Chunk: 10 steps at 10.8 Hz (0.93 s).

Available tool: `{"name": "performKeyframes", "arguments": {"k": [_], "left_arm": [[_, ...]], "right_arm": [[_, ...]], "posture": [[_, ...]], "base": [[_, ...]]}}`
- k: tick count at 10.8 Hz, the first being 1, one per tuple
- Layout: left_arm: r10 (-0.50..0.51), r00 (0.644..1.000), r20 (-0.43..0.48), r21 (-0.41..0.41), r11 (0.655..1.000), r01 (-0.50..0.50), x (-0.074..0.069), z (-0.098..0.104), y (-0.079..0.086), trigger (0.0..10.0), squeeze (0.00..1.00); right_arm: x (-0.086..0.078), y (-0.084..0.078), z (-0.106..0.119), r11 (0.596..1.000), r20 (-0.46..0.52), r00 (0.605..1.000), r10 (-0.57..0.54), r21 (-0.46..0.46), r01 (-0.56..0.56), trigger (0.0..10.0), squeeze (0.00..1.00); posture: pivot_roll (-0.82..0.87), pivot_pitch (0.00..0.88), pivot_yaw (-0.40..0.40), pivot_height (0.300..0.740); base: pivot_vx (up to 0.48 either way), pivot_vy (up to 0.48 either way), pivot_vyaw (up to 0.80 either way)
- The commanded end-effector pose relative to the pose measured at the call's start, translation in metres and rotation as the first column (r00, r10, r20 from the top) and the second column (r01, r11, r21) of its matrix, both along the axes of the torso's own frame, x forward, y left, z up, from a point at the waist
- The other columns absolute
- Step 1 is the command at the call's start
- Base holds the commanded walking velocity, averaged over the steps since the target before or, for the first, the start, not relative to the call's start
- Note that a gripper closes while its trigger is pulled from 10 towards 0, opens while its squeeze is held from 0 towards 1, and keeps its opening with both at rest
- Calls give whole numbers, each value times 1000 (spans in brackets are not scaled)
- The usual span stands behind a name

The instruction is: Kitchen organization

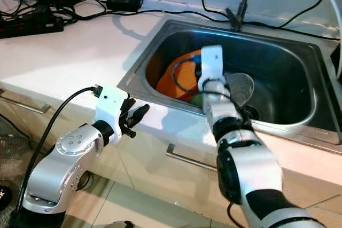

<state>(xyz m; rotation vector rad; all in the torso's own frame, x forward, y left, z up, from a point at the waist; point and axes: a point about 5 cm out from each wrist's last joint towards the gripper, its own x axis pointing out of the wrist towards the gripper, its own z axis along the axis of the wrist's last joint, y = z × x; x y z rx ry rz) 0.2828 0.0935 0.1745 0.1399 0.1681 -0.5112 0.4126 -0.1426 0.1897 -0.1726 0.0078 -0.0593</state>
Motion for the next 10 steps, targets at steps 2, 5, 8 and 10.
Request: {"name": "performKeyframes", "arguments": {"k": [2,5,8,10], "left_arm": [[-11,999,-30,9,1000,11,1,-6,-1,10000,0],[3,1000,-9,6,1000,-3,6,-5,-2,10000,0],[211,931,299,26,973,-229,25,21,15,10000,0],[320,833,451,-20,937,-349,38,39,25,10000,0]], "right_arm": [[3,2,13,1000,49,999,6,-29,-4,10000,0],[3,6,16,1000,72,997,25,-15,-24,10000,0],[-8,19,27,988,270,954,133,42,-149,10000,0],[-31,24,21,975,392,907,156,85,-205,10000,0]], "posture": [[305,134,33,740],[296,124,33,740],[258,111,31,740],[218,92,29,740]], "base": [[0,0,0],[0,0,0],[0,0,0],[0,0,0]]}}
